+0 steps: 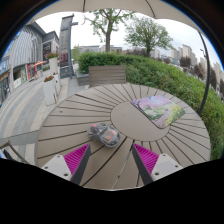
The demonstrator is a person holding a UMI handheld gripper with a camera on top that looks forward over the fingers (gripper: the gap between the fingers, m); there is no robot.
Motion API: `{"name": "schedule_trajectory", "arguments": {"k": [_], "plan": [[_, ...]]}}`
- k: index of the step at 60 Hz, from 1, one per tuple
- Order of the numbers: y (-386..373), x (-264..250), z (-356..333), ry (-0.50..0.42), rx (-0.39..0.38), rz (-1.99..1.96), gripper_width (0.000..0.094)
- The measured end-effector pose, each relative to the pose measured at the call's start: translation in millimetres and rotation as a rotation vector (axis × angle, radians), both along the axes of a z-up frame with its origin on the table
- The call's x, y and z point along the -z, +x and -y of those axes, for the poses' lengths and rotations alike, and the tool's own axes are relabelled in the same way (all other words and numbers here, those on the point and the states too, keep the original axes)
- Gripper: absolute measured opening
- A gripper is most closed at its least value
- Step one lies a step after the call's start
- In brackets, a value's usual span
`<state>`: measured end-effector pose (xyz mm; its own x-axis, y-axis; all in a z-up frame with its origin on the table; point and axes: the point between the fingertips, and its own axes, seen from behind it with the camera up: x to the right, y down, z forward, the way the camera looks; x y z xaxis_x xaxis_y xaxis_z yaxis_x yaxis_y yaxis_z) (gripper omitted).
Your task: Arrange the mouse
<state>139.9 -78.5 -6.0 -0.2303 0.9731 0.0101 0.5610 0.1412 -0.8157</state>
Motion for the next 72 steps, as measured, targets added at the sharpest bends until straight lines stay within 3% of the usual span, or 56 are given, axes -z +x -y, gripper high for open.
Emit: {"name": "schedule_trajectory", "arguments": {"k": [17,36,41,43,45,56,66,72], "plan": [[-56,6,8,0.008,-0.001,-0.012,0.0856],[-100,12,0,0.006,0.056,0.021,0.0848],[-100,13,3,0.005,0.049,0.027,0.0728],[-99,12,5,0.001,0.045,0.026,0.0620],[-98,12,9,0.002,0.035,0.027,0.0437],[-99,-2,11,0.009,-0.004,0.077,0.0340],[-142,-103,-9,-0.057,-0.039,-0.024,0.0338],[-195,-152,-48,-0.072,-0.006,-0.095,0.0338]]}}
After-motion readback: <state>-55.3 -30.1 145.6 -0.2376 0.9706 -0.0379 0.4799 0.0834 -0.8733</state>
